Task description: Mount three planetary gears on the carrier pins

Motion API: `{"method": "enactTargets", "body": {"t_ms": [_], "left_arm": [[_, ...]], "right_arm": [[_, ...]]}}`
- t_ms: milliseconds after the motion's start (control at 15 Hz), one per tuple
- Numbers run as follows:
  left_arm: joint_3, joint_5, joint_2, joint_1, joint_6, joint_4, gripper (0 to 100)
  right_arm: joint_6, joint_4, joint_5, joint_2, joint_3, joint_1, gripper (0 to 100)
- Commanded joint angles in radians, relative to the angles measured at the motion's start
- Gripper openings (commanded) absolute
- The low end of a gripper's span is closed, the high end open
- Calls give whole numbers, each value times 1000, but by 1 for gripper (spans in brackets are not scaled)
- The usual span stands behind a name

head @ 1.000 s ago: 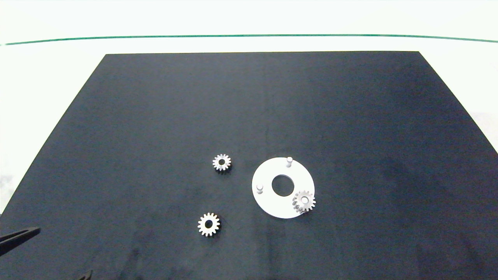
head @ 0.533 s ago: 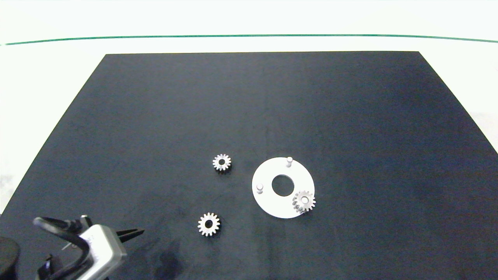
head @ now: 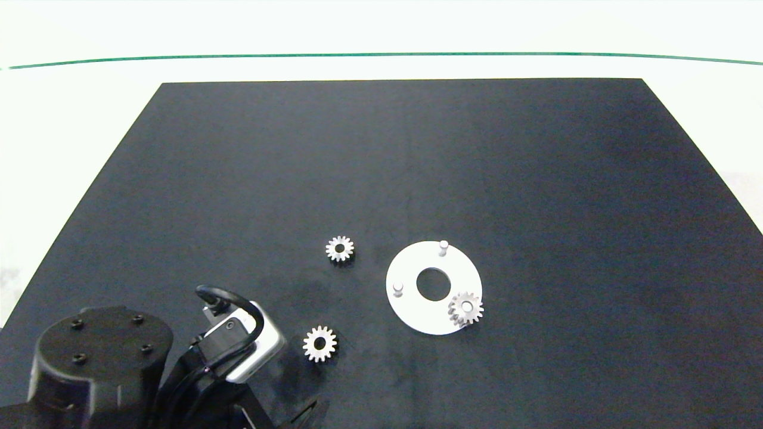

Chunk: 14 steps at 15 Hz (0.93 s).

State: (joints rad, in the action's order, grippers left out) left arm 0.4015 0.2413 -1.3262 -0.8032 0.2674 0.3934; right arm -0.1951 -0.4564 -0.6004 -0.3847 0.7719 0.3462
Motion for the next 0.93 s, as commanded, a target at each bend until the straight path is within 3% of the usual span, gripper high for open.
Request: {"method": "enactTargets", "body": {"t_ms": [67, 467, 733, 933], "left_arm": [[20, 4, -100, 1, 6, 44, 100], [31, 4, -215, 16, 6, 139, 100], [34, 1, -226, 33, 6, 140, 100], [45, 1, -223, 44, 3, 136, 95]], "right_arm": [[-3, -5, 2, 1, 7, 1, 100], [-7, -5, 4, 6, 24, -1, 100], [-7, -7, 4, 3, 40, -1, 100], [-7, -7, 4, 0, 43, -1, 100]]}}
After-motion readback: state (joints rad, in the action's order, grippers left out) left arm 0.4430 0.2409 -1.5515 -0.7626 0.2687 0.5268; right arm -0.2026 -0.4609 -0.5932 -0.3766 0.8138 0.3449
